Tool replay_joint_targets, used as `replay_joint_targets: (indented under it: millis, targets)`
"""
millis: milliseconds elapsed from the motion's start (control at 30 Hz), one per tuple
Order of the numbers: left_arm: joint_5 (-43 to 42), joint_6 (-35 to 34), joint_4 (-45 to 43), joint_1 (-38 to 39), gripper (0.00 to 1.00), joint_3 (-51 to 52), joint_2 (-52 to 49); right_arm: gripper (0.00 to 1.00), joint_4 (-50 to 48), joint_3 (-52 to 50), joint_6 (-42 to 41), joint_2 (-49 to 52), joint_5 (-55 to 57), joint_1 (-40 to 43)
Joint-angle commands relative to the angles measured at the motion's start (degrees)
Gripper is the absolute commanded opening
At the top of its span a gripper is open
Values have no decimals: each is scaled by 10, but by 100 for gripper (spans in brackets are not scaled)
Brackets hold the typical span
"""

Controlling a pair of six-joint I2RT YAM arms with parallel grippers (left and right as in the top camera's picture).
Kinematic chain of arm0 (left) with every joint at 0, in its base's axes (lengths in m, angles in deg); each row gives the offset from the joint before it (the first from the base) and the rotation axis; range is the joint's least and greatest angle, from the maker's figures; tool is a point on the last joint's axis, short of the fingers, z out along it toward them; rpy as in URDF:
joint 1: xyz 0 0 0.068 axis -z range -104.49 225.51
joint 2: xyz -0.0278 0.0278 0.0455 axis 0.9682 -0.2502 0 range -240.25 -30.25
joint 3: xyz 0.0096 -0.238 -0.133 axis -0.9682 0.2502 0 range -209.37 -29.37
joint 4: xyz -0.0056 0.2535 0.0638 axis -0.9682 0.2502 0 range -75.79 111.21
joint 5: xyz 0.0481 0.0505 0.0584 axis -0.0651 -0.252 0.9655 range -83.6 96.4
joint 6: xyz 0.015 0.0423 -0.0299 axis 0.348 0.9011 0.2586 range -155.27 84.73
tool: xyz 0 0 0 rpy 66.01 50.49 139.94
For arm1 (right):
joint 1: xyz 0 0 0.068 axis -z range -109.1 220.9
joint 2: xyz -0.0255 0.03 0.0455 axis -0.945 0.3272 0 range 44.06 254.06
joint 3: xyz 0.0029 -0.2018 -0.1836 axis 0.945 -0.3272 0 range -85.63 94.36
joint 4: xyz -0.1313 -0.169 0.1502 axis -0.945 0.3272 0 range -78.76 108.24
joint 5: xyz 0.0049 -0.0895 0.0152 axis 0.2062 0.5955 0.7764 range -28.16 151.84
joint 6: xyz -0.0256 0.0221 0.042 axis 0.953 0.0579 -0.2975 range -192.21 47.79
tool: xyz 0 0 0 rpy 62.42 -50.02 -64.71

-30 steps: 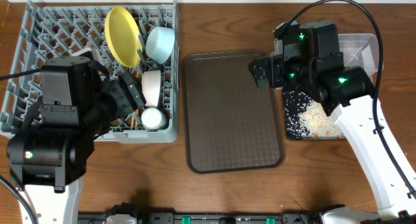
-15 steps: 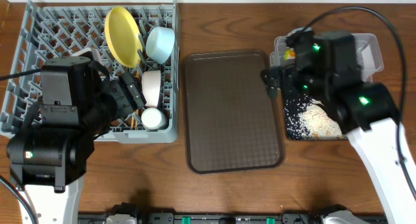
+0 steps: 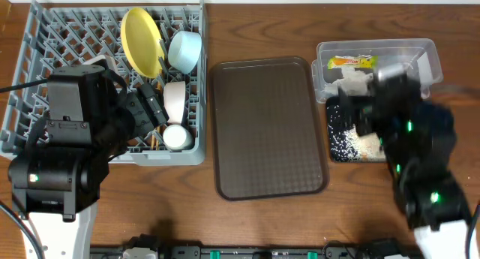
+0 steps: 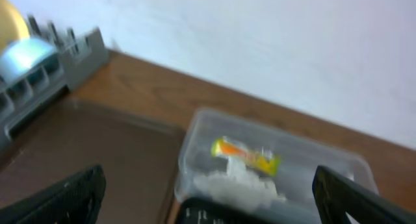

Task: Sort waste into correct bins and load items into the dishwasher

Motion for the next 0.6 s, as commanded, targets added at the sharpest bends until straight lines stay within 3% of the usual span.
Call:
replay_joint_targets:
  millis: [0,333,567]
  targets:
    - [-5,-5,2,1,88,-7,-1,99,-35,-101,14,-80,-2,8]
    - [-5,-5,2,1,88,-7,-1,99,-148,-345,17,-297,-20,19]
    - [-5,-5,2,1,88,-7,-1,99,-158,-425,-5,-381,-31,22]
